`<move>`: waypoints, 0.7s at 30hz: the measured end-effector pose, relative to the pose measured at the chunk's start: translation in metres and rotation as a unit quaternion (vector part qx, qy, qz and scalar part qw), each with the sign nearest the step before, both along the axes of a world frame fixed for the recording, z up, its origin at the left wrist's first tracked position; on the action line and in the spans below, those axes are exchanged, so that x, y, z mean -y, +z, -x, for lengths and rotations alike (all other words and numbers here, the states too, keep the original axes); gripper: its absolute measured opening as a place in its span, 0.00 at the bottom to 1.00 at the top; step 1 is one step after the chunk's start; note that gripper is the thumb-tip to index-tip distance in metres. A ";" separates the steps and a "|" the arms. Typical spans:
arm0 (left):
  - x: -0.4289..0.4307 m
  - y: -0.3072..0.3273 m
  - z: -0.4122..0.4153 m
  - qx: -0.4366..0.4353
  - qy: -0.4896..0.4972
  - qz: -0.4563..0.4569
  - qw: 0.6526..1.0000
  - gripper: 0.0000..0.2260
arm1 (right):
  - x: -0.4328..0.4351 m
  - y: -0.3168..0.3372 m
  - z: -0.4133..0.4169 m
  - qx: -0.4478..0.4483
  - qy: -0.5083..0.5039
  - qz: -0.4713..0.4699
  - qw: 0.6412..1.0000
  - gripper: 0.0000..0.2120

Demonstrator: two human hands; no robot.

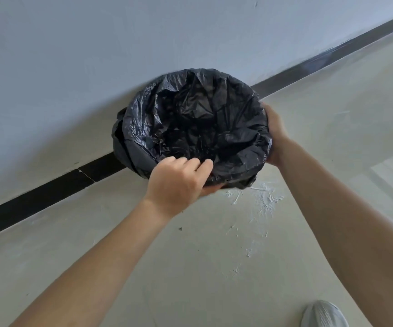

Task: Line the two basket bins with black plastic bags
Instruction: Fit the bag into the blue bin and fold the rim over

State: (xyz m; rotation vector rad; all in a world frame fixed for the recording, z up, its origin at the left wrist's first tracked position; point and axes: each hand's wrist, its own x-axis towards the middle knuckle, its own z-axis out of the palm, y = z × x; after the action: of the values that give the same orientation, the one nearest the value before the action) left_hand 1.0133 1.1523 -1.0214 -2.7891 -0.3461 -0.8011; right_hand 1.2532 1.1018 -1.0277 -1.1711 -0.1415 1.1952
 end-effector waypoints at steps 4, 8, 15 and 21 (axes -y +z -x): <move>-0.003 0.001 -0.001 0.017 -0.008 -0.034 0.999 0.20 | -0.001 0.000 -0.005 0.049 -0.036 0.060 0.996 0.21; 0.002 0.010 0.002 -0.137 0.019 0.091 0.986 0.32 | 0.009 0.002 -0.003 0.033 0.045 0.079 0.995 0.21; -0.053 0.052 0.006 0.096 0.018 0.332 0.938 0.16 | -0.006 0.039 -0.023 0.363 -0.064 0.250 0.895 0.14; -0.096 0.022 0.010 0.127 0.243 0.555 0.785 0.29 | -0.015 0.027 0.012 0.600 0.087 0.267 0.749 0.36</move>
State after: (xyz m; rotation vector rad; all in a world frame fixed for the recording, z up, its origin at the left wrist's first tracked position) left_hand 1.0029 1.2482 -0.9993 -3.1754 -2.0895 -1.0393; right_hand 1.2411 1.1172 -1.0006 -2.3613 -0.9423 0.4300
